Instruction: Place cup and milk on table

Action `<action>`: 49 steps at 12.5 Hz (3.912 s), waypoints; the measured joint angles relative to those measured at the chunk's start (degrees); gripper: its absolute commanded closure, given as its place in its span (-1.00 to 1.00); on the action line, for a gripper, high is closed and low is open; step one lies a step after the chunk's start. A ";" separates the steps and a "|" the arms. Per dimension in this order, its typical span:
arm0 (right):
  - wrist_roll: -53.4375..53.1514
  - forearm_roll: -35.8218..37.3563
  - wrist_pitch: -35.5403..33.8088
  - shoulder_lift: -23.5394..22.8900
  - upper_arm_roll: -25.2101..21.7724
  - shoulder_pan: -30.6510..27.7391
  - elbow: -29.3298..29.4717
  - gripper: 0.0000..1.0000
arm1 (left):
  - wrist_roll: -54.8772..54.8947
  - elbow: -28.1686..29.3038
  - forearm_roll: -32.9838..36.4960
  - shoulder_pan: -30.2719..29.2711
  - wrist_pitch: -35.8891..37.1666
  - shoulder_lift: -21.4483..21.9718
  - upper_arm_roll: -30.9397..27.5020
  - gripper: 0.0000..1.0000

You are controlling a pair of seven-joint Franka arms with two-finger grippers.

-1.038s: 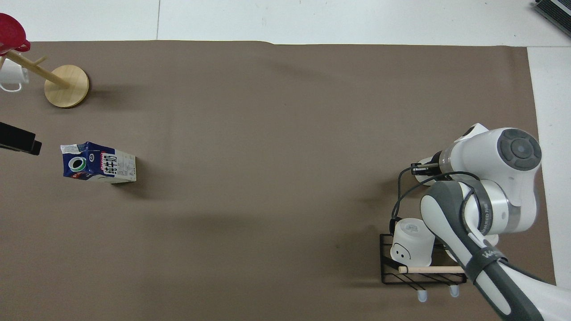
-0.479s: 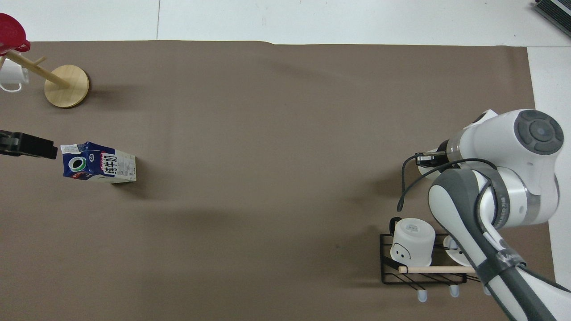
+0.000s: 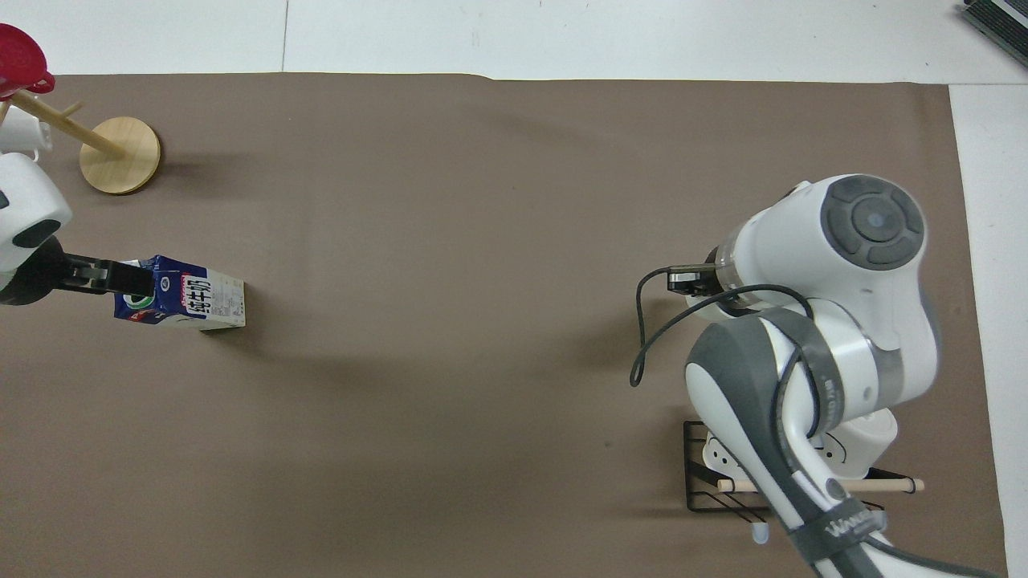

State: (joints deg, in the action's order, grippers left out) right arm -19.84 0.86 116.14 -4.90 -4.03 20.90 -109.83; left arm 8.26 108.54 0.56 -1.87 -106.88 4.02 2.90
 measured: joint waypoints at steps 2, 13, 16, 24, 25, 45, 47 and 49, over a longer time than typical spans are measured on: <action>-2.63 -0.05 -1.64 -1.00 0.03 2.50 2.80 1.00 | 0.00 2.49 0.00 -0.02 -3.50 -0.02 0.00 -1.00; -18.73 -0.19 0.81 -11.15 0.45 15.75 11.82 1.00 | -0.10 13.69 -0.01 -1.00 -20.38 -2.98 -0.24 -1.00; -19.67 -0.19 5.10 -14.04 0.50 18.36 11.79 1.00 | -0.10 13.69 -0.01 -1.01 -20.37 -2.98 -0.24 -0.98; -19.39 -0.16 13.12 -17.13 0.66 19.89 8.05 1.00 | -0.12 10.90 -0.01 -1.02 -15.01 -1.13 -0.24 -0.36; -19.07 -0.16 13.13 -17.13 0.66 19.89 7.76 1.00 | -0.13 10.90 -0.01 -1.02 -14.93 -1.14 -0.24 -0.18; -18.56 -0.15 2.05 -5.34 0.27 17.99 8.73 -1.00 | -21.84 -3.91 -2.73 10.74 1.29 -1.17 2.53 0.45; -17.77 -0.15 -2.06 -1.83 0.16 15.74 8.71 -1.00 | -27.82 -4.05 -3.09 15.74 1.22 -1.17 2.65 0.46; -14.32 -0.15 -5.20 0.52 0.07 13.02 8.69 -1.00 | -32.36 -4.08 -3.85 20.05 0.62 -1.20 2.73 0.48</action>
State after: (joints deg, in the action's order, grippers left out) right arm -34.16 0.72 110.94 -4.38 -3.96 33.92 -101.14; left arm -24.11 104.46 -3.29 18.17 -106.26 2.82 5.63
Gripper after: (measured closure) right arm 0.000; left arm 0.608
